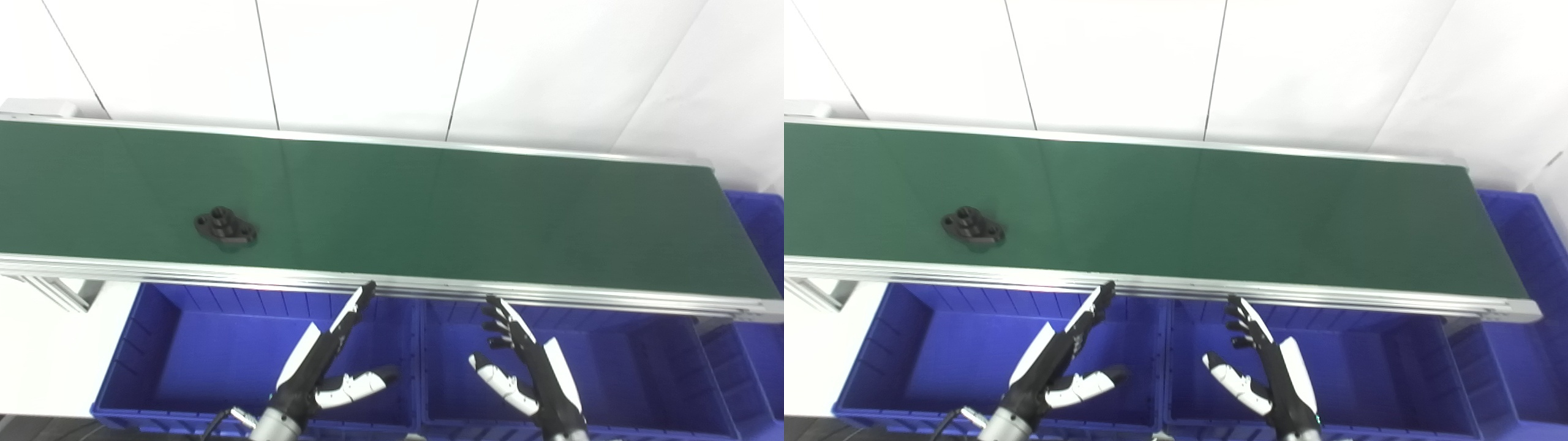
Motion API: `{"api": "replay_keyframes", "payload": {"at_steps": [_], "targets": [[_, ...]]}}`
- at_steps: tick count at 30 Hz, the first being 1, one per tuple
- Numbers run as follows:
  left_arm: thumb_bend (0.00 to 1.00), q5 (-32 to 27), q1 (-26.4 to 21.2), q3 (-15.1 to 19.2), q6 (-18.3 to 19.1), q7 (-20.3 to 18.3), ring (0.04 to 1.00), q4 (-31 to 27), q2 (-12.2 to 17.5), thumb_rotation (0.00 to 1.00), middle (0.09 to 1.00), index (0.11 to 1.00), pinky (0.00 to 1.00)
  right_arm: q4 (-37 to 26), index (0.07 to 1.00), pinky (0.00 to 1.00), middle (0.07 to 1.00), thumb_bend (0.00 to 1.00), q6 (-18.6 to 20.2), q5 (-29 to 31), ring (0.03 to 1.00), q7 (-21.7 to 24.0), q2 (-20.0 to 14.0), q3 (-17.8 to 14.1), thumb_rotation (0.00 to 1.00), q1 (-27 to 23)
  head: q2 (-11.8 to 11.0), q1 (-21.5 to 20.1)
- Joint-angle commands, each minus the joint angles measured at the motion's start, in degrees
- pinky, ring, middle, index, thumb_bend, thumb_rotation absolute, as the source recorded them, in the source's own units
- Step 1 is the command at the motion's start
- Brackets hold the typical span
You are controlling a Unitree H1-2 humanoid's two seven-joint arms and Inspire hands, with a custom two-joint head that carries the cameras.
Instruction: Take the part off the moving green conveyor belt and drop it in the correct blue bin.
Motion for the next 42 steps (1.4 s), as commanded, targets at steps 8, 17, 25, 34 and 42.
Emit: {"api": "replay_keyframes", "payload": {"at_steps": [8, 17, 25, 34, 42], "targets": [[0.56, -0.48, -0.44, 0.35, -2.98, 0.74, 0.996, -0.69, -0.18, 0.59, 1.0, 1.0, 0.97, -0.77, 0.914, 0.7, 0.864, 0.73, -4.4, -1.08, 0.805, -2.39, 0.7, -0.26, 0.73, 0.22, 0.29, 0.18], [0.54, -0.06, -0.34, -0.01, -3.09, 0.91, 0.996, -0.54, -0.6, 0.58, 1.0, 1.0, 0.97, -0.84, 0.918, 0.7, 0.854, 0.72, -5.49, -1.19, 0.805, -3.05, 0.35, -0.6, 0.74, 0.24, 0.5, 2.13], [0.54, 0.53, -0.43, -0.75, -3.47, 1.5, 0.996, 0.36, -1.67, 0.56, 1.0, 1.0, 0.97, 0.98, 0.919, 0.68, 0.85, 0.73, -7.61, -0.01, 0.794, -3.73, -0.54, -1.53, 0.74, -0.15, 0.18, 7.23], [0.58, 2.03, -1.78, -2.44, -5.32, 2.65, 0.96, 3.98, -4.75, 0.48, 0.986, 0.985, 0.91, 1.84, 0.937, 0.7, 0.875, 0.68, -9.85, 3.64, 0.817, -5.21, -3.67, -4.21, 0.74, -1.7, -1.71, 16.72], [0.56, 3.38, -3.28, -2.78, -7.91, 4.4, 0.967, 8.3, -6.18, 0.45, 0.994, 0.995, 0.92, -0.91, 0.928, 0.7, 0.863, 0.64, -9.6, 3.05, 0.807, -6.21, -5.35, -4.96, 0.7, -2.99, -2.09, 15.7]]}}
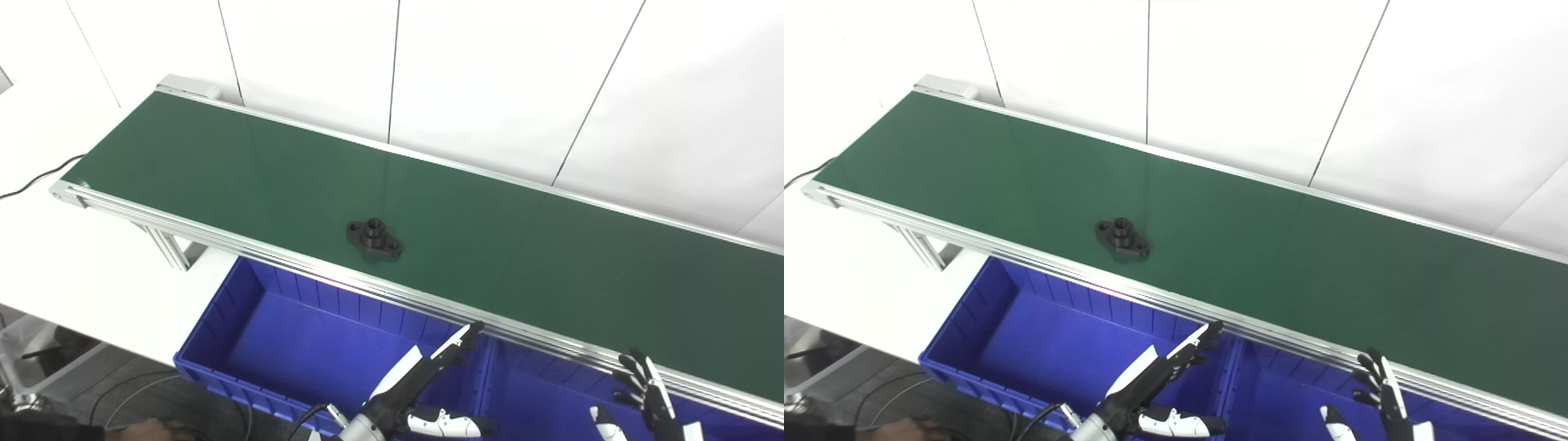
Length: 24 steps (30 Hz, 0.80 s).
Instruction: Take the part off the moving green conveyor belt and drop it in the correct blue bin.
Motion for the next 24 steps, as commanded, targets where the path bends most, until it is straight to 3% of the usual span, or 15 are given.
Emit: {"api": "replay_keyframes", "payload": {"at_steps": [1, 5, 10, 13, 19, 24], "targets": [[0.56, 0.87, -1.39, -0.39, -2.81, 1.34, 0.97, 0.0, -1.25, 0.46, 0.995, 0.996, 0.92, -3.78, 0.926, 0.7, 0.857, 0.65, -3.08, 0.85, 0.805, -0.14, -0.79, -1.2, 0.7, -0.97, 0.27, -0.97], [0.55, 1.36, -1.84, -0.62, -3.26, 1.81, 0.98, 0.8, -1.31, 0.49, 1.0, 1.0, 0.94, -8.56, 0.924, 0.69, 0.84, 0.7, -0.32, 0.09, 0.789, 0.81, -1.22, -2.7, 0.73, -2.52, 0.42, -2.24], [0.54, 1.39, -2.33, -0.66, -3.28, 1.94, 0.991, 1.45, -1.32, 0.55, 1.0, 1.0, 0.95, -18.07, 0.891, 0.77, 0.826, 0.69, 8.95, -4.33, 0.808, 2.4, -0.63, -4.9, 0.61, -6.26, 1.0, -4.55], [0.56, 1.55, -2.49, -0.69, -3.55, 2.02, 0.991, 1.71, -1.16, 0.6, 1.0, 1.0, 0.96, -21.63, 0.888, 0.74, 0.835, 0.68, 12.97, -5.99, 0.806, 4.24, -0.9, -5.16, 0.56, -8.53, 1.07, -5.76], [0.54, 1.05, -2.64, -0.62, -4.93, 1.87, 1.0, 1.98, -0.64, 0.63, 1.0, 1.0, 0.98, -27.02, 0.897, 0.77, 0.865, 0.69, 23.27, -9.28, 0.839, 11.61, -2.74, -3.96, 0.51, -14.36, 1.76, -10.6], [0.55, 0.47, -2.21, -0.2, -3.59, 0.95, 1.0, -0.08, 0.39, 0.67, 1.0, 1.0, 1.0, -30.05, 0.893, 0.76, 0.854, 0.7, 32.41, -13.78, 0.829, 18.3, -3.14, -1.1, 0.45, -19.4, 2.76, -15.55]]}}
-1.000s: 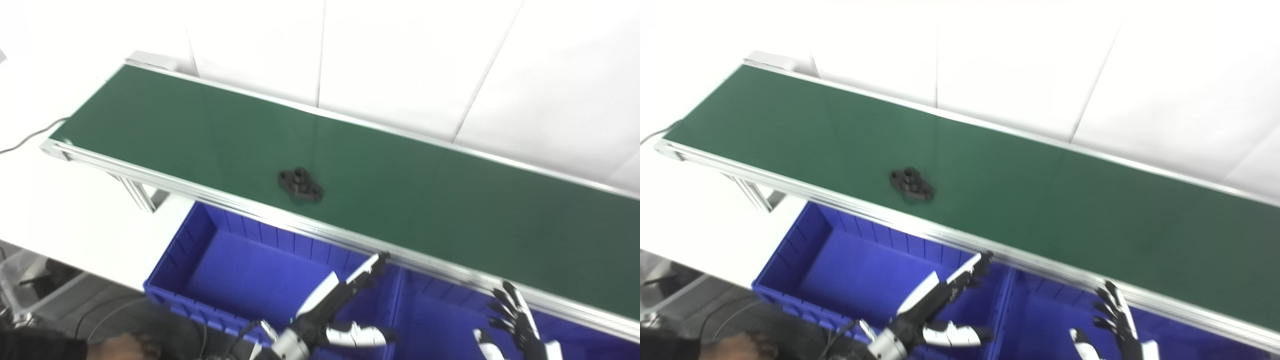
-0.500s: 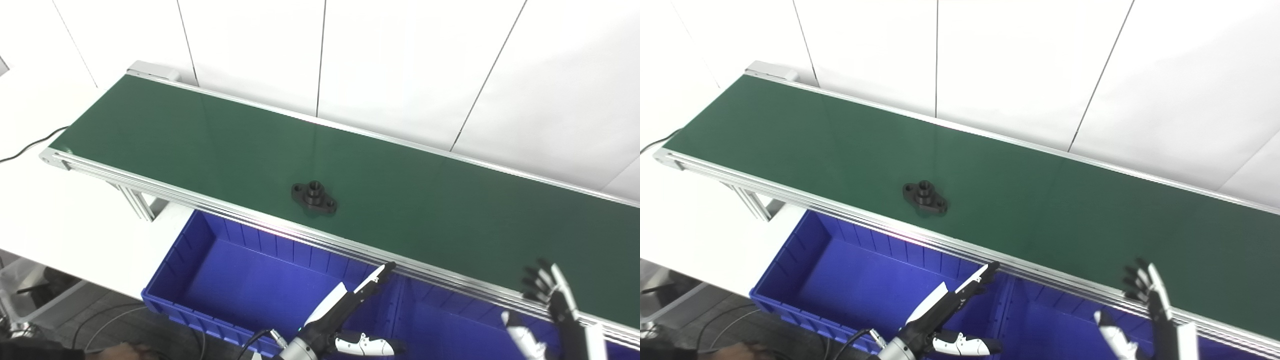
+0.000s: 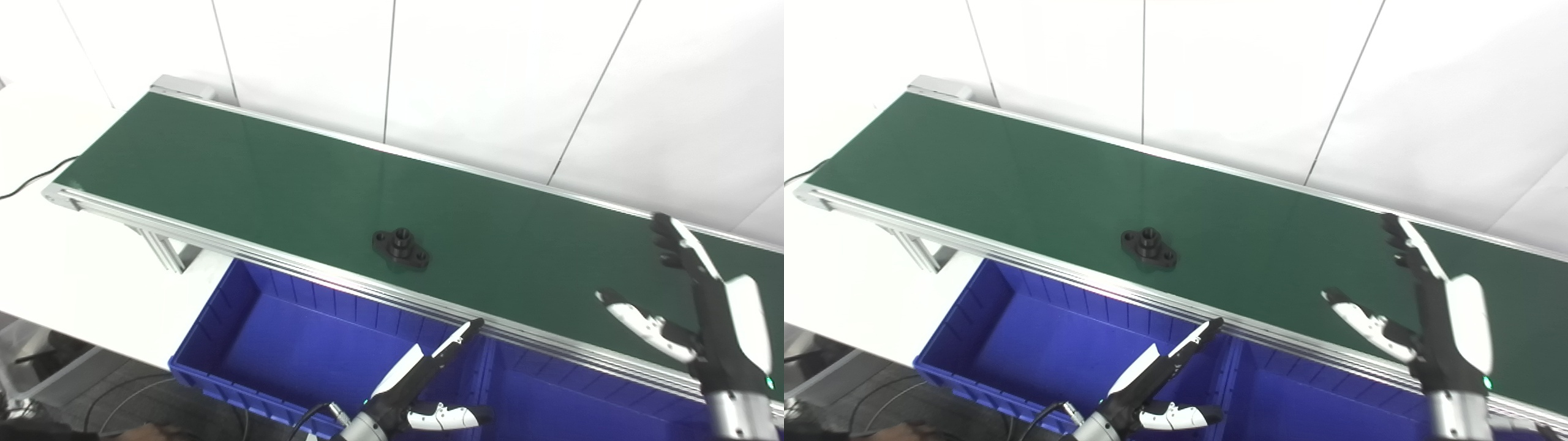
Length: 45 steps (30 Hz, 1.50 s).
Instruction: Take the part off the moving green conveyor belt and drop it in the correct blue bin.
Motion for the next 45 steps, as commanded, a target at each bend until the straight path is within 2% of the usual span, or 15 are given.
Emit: {"api": "replay_keyframes", "payload": {"at_steps": [1, 3, 5, 11, 18, 21, 27, 36, 45], "targets": [[0.54, -0.81, -0.52, 0.12, -0.98, -0.36, 1.0, -2.59, 0.23, 0.67, 1.0, 1.0, 1.0, -2.52, 0.893, 0.76, 0.857, 0.7, 3.76, -1.44, 0.834, 2.55, -0.46, 0.84, 0.44, -3.03, 0.3, -0.96], [0.53, -1.52, -0.2, 0.32, -0.18, -0.85, 1.0, -3.64, 0.58, 0.67, 1.0, 1.0, 1.0, -3.07, 0.886, 0.76, 0.86, 0.71, 6.87, -3.46, 0.846, 4.57, -0.24, 2.02, 0.44, -5.03, 1.87, -3.2], [0.54, -1.84, 0.03, 0.45, 0.46, -1.29, 1.0, -4.44, 1.05, 0.69, 1.0, 1.0, 1.0, -3.07, 0.885, 0.75, 0.866, 0.71, 9.04, -4.3, 0.855, 5.91, 0.2, 2.94, 0.43, -6.67, 1.8, -4.49], [0.52, -2.57, -0.63, 1.47, -0.91, -2.01, 1.0, -3.93, 2.2, 0.69, 1.0, 1.0, 1.0, -0.74, 0.888, 0.72, 0.853, 0.71, 11.78, -7.84, 0.842, 7.54, 0.45, 5.97, 0.45, -10.34, 2.31, -9.76], [0.55, -4.48, -0.74, 2.71, 1.58, -3.78, 1.0, -5.7, 3.88, 0.7, 1.0, 1.0, 1.0, 3.19, 0.897, 0.75, 0.85, 0.73, 12.93, -12.54, 0.833, 9.7, 0.31, 8.86, 0.49, -13.82, 2.74, -14.28], [0.56, -4.81, -0.91, 3.32, 2.16, -4.41, 1.0, -6.15, 4.77, 0.71, 1.0, 1.0, 1.0, 5.74, 0.903, 0.77, 0.845, 0.73, 13.16, -14.79, 0.835, 10.16, 0.53, 10.66, 0.51, -15.45, 2.22, -17.51], [0.56, -6.33, -1.44, 4.41, 1.76, -5.63, 1.0, -5.94, 6.32, 0.72, 1.0, 1.0, 0.99, 11.22, 0.91, 0.81, 0.855, 0.73, 14.79, -17.31, 0.863, 11.29, 1.36, 13.63, 0.5, -18.51, 2.0, -20.99], [0.58, -7.49, -1.61, 4.98, 1.26, -6.69, 1.0, -6.08, 7.09, 0.71, 1.0, 1.0, 0.99, 18.37, 0.896, 0.78, 0.856, 0.77, 14.21, -19.69, 0.845, 10.94, 0.79, 17.16, 0.48, -21.62, 2.79, -22.06], [0.58, -6.74, -1.35, 4.8, 2.02, -6.86, 1.0, -7.23, 6.92, 0.71, 1.0, 1.0, 0.99, 23.73, 0.894, 0.79, 0.861, 0.76, 13.2, -22.3, 0.84, 11.9, -0.78, 21.94, 0.49, -23.89, 3.55, -21.93]]}}
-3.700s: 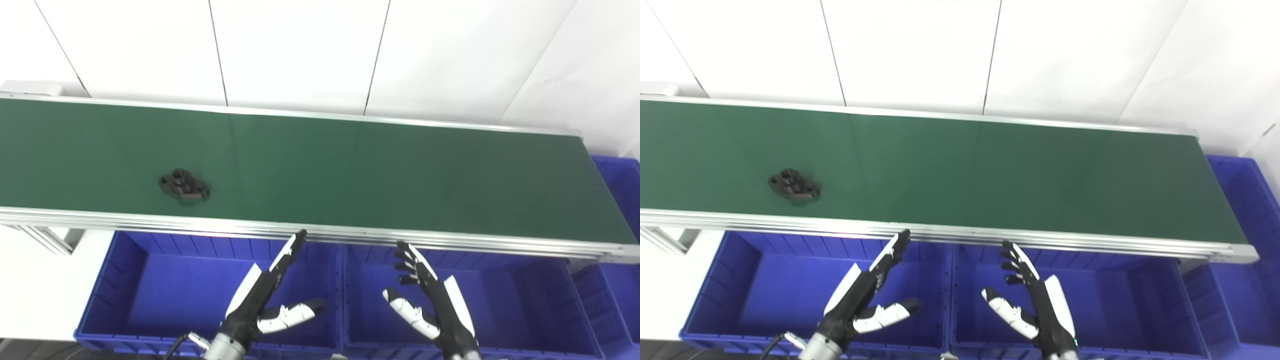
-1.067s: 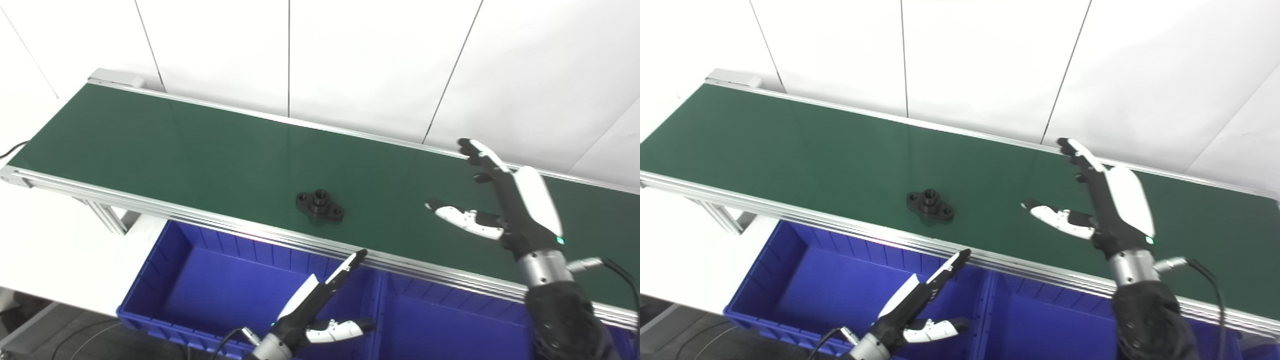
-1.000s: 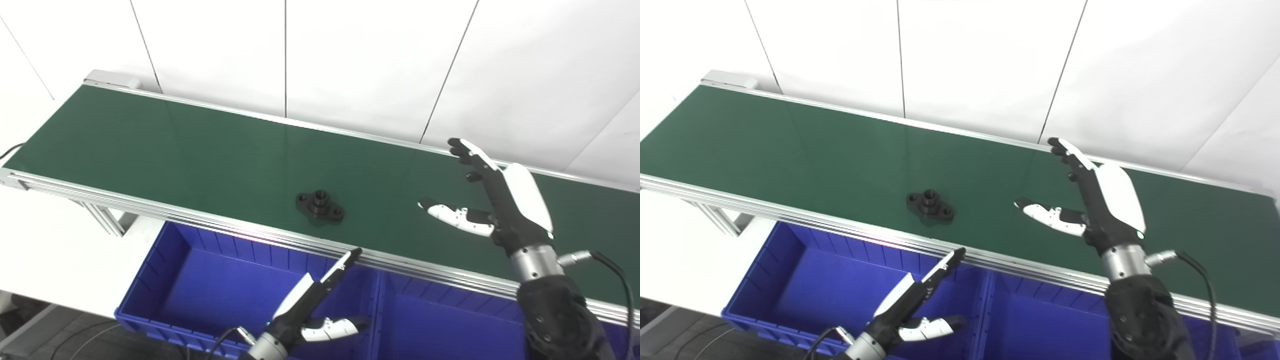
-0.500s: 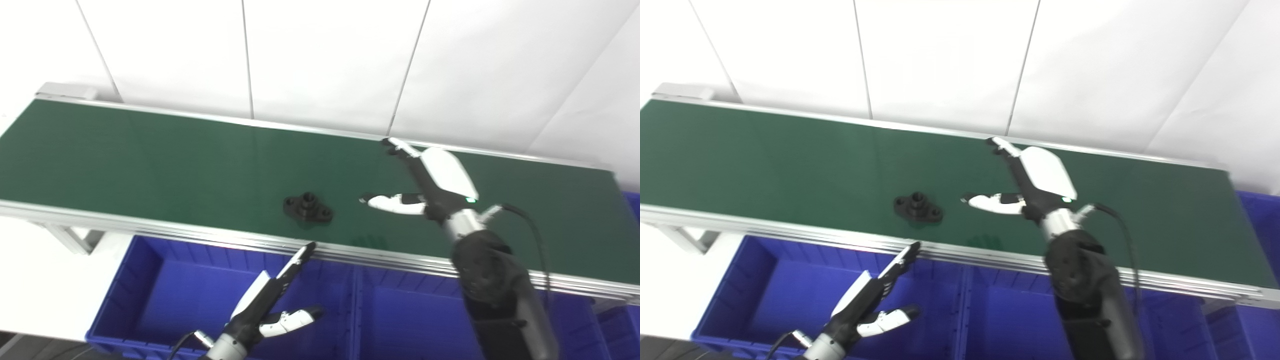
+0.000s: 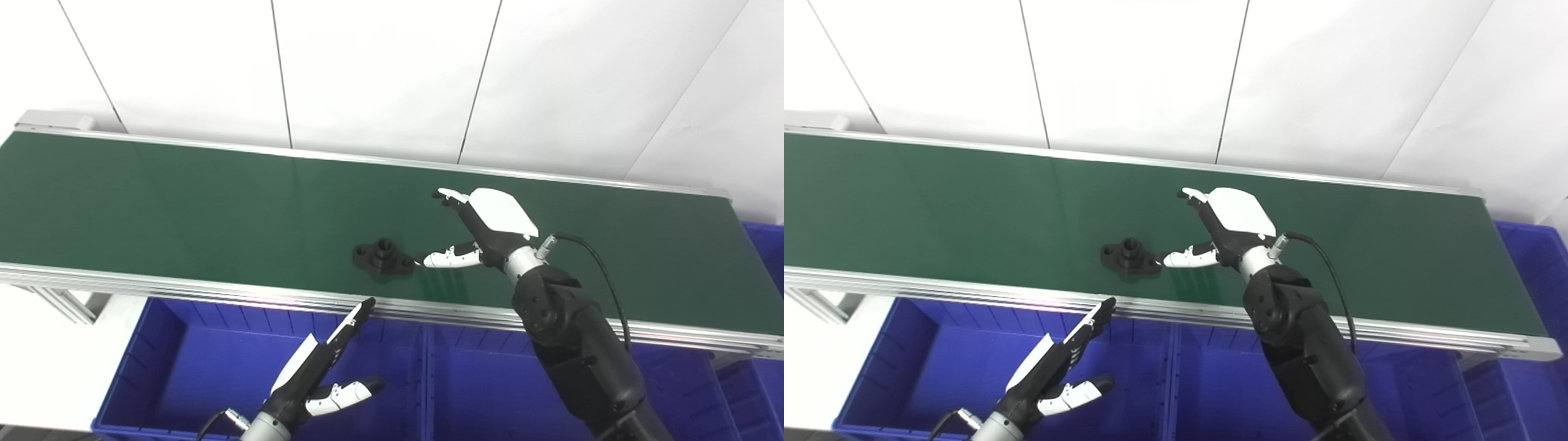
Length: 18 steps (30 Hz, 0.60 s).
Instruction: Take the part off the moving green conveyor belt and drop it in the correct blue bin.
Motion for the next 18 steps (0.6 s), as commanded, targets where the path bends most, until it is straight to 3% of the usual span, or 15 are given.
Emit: {"api": "replay_keyframes", "payload": {"at_steps": [1, 18], "targets": [[0.58, -0.39, -0.58, -0.14, -0.67, -0.11, 1.0, -2.72, -0.23, 0.71, 1.0, 1.0, 0.99, 0.28, 0.894, 0.79, 0.861, 0.75, -1.41, -0.85, 0.841, -0.71, -0.32, 0.46, 0.48, -2.65, 0.1, 0.08], [0.56, 1.48, 0.43, -1.5, 1.92, 0.68, 1.0, -5.75, -2.68, 0.69, 1.0, 1.0, 0.97, 7.11, 0.856, 0.76, 0.81, 0.73, -3.52, -2.26, 0.795, -2.43, -2.49, 5.65, 0.45, -1.61, 2.71, 3.01]]}}
